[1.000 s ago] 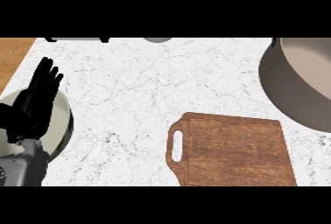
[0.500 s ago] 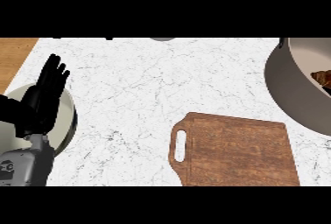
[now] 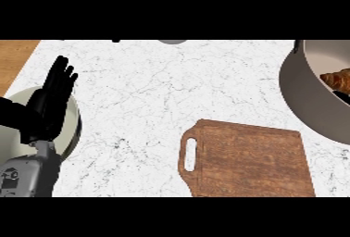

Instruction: Pick the croissant from the cutting board and place it in the pot

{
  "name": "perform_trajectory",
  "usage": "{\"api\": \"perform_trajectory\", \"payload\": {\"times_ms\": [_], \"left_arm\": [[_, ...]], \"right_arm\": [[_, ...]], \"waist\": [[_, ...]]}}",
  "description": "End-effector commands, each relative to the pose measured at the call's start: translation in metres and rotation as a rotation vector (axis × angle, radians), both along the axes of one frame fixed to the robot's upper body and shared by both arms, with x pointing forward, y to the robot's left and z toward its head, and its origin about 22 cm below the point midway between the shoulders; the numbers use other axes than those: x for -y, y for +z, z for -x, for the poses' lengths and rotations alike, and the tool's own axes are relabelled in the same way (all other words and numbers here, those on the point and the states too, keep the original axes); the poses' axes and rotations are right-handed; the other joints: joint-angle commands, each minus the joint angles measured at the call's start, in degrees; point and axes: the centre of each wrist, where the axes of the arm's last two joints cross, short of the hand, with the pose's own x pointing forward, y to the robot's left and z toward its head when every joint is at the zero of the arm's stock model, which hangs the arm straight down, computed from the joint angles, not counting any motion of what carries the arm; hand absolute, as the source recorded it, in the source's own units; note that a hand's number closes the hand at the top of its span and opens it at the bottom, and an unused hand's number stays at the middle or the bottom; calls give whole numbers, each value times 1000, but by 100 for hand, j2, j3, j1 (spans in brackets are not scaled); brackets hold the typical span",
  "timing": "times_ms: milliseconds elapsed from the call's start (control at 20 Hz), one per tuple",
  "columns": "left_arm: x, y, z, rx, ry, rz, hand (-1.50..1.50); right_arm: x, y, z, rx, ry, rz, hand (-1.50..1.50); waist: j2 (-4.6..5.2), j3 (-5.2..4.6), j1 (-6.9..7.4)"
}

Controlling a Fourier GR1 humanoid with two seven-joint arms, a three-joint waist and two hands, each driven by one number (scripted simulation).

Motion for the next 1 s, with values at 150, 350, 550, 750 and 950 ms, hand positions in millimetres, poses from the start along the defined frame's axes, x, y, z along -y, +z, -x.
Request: {"api": "perform_trajectory", "payload": {"times_ms": [150,350,550,750,950], "left_arm": [[-6,3,-5,1,3,10,0],[4,2,0,-8,-12,10,0],[-9,4,1,-2,13,3,0],[-7,4,4,-6,-10,-2,0],[-5,1,1,19,-6,-5,0]], "right_arm": [[-16,-36,-10,-148,129,-226,-150],[-14,-38,-10,-91,205,-416,-150],[-8,-23,-15,35,243,-624,-150],[16,-20,0,55,202,-732,-150],[46,1,18,99,196,-783,-150]], "waist": [[102,107,99],[67,125,82],[54,121,96],[68,118,89],[123,125,111]]}}
